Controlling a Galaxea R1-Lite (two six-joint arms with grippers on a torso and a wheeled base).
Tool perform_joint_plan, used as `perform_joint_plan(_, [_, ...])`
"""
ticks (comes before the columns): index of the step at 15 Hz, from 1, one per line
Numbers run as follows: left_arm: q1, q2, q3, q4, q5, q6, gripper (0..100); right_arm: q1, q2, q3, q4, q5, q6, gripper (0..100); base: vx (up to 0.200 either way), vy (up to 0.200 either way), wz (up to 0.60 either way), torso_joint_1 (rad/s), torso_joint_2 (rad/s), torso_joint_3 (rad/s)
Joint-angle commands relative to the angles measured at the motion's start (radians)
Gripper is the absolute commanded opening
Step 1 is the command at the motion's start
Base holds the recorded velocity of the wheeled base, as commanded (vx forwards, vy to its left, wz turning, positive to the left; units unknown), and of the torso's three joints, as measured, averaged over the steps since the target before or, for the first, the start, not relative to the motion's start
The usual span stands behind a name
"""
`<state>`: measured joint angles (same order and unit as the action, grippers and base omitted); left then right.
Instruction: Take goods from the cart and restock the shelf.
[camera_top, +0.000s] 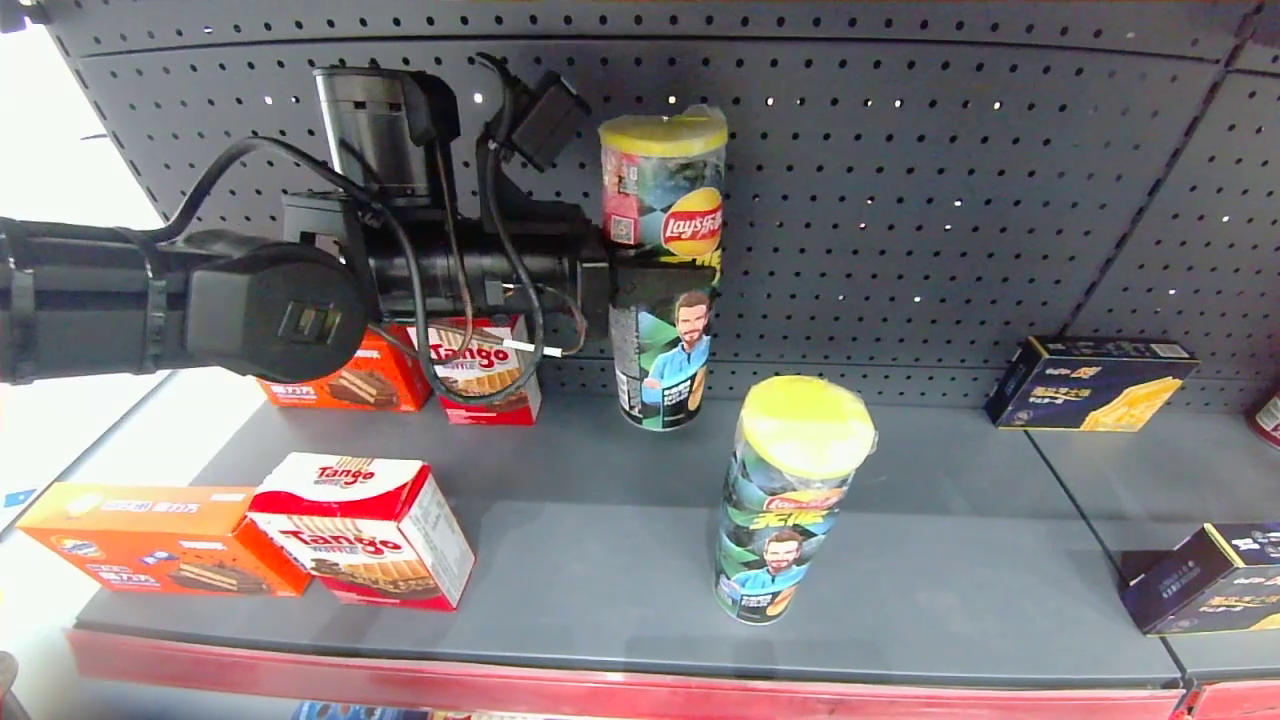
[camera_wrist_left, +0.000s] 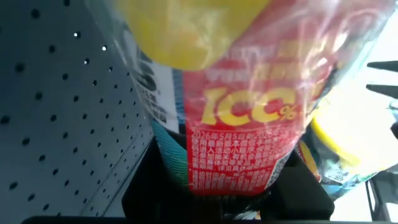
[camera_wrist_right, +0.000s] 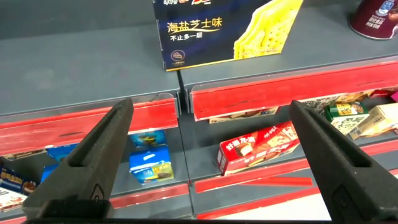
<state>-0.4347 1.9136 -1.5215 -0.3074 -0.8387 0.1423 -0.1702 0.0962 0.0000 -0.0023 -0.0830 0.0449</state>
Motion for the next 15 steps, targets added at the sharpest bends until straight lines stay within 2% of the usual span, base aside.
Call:
perform_joint_plan(1, [-0.009,0.041,-0.042,0.018,0.0,0.043,0,0.0,0.004,0.0,-0.001,0.0,0.001,100,0.0,0.0,0.0,0.0,0.0,0.0])
perform_joint_plan(2, [-0.009,0.058,-0.057,0.031,0.0,0.077,0,0.0,0.004,0.0,-0.001,0.0,0.001,100,0.0,0.0,0.0,0.0,0.0,0.0])
perform_joint_plan(4, [-0.009,0.099,-0.138,0.134,0.0,0.155,0,0.0,0.004,0.0,-0.001,0.0,0.0,100,0.0,0.0,0.0,0.0,0.0,0.0])
perform_joint_plan(5, [-0.009,0.113,-0.166,0.174,0.0,0.174,0,0.0,0.004,0.0,0.001,0.0,0.001,100,0.0,0.0,0.0,0.0,0.0,0.0])
perform_joint_plan(11, [-0.019,0.22,-0.259,0.176,0.015,0.16,0,0.0,0.004,0.0,0.001,0.0,0.0,100,0.0,0.0,0.0,0.0,0.0,0.0])
perform_joint_plan(15, [-0.041,0.294,-0.345,0.168,0.038,0.103,0,0.0,0.004,0.0,-0.001,0.0,0.0,100,0.0,0.0,0.0,0.0,0.0,0.0])
